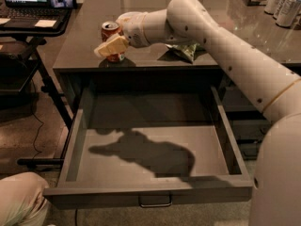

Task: Place coke can into top drawer

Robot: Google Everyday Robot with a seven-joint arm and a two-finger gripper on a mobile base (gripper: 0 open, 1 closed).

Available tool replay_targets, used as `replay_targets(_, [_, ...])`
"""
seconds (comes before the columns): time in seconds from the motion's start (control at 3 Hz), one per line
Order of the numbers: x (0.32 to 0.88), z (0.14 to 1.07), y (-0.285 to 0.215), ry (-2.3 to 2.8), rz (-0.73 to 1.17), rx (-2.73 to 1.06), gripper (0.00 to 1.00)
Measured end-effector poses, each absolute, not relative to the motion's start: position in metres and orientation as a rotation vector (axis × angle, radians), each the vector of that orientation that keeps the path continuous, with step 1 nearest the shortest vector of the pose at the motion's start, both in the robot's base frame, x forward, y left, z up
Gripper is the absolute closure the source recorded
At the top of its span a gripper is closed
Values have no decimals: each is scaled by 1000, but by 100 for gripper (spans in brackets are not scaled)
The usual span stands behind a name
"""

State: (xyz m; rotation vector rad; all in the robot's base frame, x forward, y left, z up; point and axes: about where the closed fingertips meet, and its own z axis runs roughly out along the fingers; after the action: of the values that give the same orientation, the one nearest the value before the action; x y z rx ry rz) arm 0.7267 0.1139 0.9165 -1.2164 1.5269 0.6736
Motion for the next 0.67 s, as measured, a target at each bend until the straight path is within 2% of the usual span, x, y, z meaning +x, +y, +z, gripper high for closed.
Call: replay_targets(0.67, [731,904,123,1507,743,-1219,65])
